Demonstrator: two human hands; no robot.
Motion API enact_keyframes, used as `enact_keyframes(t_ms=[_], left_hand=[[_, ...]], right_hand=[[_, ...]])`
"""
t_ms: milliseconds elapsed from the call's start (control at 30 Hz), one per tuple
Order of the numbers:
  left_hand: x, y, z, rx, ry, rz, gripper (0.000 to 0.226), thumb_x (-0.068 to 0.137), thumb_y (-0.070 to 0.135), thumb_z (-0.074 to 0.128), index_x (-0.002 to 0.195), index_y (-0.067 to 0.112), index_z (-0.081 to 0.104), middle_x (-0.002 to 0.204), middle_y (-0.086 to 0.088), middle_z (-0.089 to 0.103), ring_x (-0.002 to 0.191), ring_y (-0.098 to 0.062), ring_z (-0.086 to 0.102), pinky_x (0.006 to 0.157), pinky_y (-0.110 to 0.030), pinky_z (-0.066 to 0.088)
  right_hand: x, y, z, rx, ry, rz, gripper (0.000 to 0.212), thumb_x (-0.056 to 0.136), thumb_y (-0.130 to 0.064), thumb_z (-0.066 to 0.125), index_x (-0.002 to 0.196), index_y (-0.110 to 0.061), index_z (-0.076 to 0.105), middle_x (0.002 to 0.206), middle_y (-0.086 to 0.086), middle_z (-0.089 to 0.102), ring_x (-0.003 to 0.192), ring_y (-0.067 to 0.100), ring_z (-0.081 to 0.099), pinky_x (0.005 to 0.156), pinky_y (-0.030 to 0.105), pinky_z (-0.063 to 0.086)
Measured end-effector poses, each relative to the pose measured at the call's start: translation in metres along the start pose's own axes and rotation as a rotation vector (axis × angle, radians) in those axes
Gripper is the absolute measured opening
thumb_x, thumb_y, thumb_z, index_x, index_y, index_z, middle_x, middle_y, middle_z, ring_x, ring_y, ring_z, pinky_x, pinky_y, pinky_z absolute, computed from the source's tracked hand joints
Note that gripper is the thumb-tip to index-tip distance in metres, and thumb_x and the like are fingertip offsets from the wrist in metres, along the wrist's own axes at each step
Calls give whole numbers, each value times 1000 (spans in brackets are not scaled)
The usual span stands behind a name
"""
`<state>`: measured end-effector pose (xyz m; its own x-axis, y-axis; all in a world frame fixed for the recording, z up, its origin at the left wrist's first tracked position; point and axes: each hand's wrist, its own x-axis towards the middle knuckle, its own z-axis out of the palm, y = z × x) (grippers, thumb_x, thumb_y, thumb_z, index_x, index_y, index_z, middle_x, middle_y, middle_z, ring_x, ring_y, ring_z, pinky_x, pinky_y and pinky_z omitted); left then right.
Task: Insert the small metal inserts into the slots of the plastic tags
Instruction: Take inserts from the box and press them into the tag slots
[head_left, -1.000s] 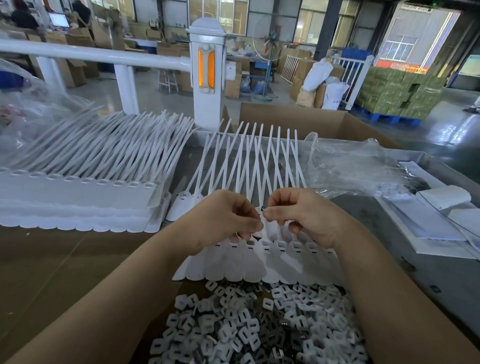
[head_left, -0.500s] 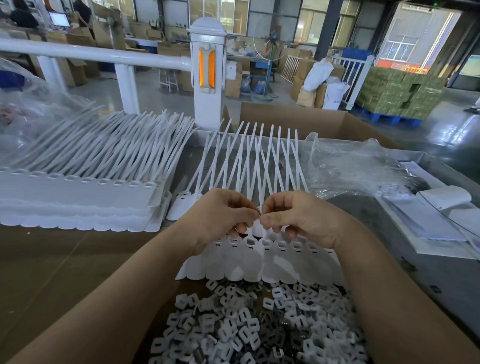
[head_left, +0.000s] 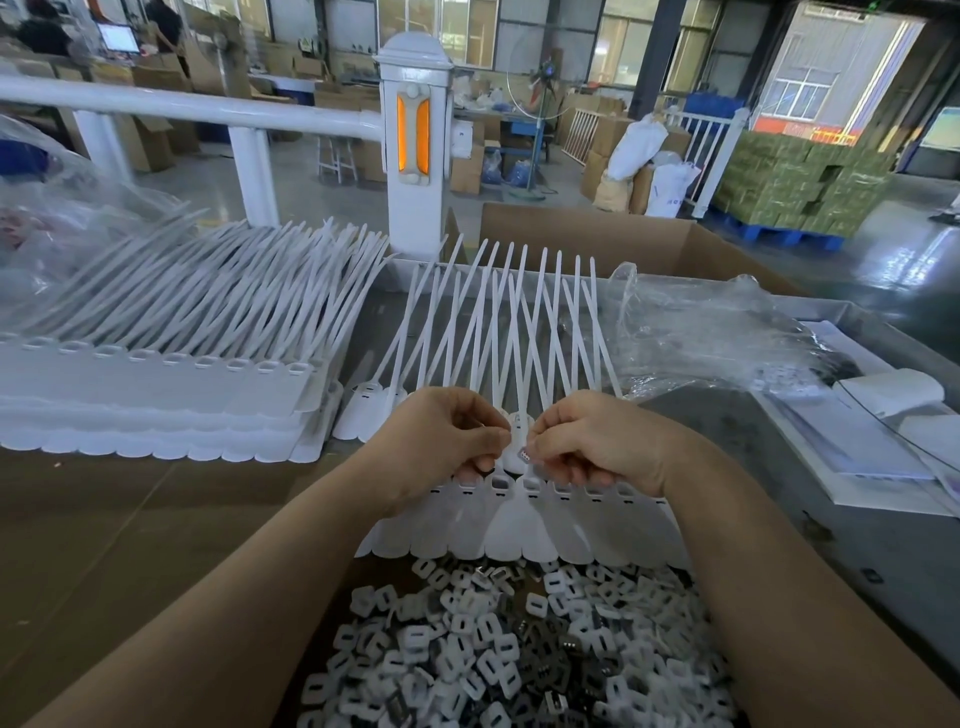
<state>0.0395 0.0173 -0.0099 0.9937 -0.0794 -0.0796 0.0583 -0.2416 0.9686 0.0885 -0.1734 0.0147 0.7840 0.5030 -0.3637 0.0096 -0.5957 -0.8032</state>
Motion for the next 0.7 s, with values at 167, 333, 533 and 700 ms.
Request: enact_keyframes(t_ms=[167,333,533,700], left_hand=[[1,-2,-1,-51,-33,4,3,86,8,74,89,10,72,72,-6,72,63,-10,65,57,-16,51],[2,-3,-1,-44,-41,7,4,86,9,74,89,11,72,75,-7,73,65,-12,66,59,-17,51],[2,-2,0,-36,-43,10,5,86,10,74,90,10,72,77,-9,74,65,-11,65,57,-16,50],[0,-1,-1,-57,-47,8,5,88,10,72,92,9,70,82,-9,76,68,-11,68,57,-16,51]], right_hand=[[-5,-3,-3,-144,-47,31,10,87,-10,67,81,-2,65,55,5,57,40,12,38,36,19,25],[-8,-9,-1,-289,-64,31,13,87,-13,67,75,-9,67,50,-2,55,38,11,37,37,19,28],[-8,-12,0,-367,-80,23,14,88,-12,66,74,-10,64,47,-5,52,37,9,38,38,19,30],[-6,-9,1,-340,-43,30,8,88,-15,68,83,-12,62,50,-4,57,36,8,39,37,19,30]])
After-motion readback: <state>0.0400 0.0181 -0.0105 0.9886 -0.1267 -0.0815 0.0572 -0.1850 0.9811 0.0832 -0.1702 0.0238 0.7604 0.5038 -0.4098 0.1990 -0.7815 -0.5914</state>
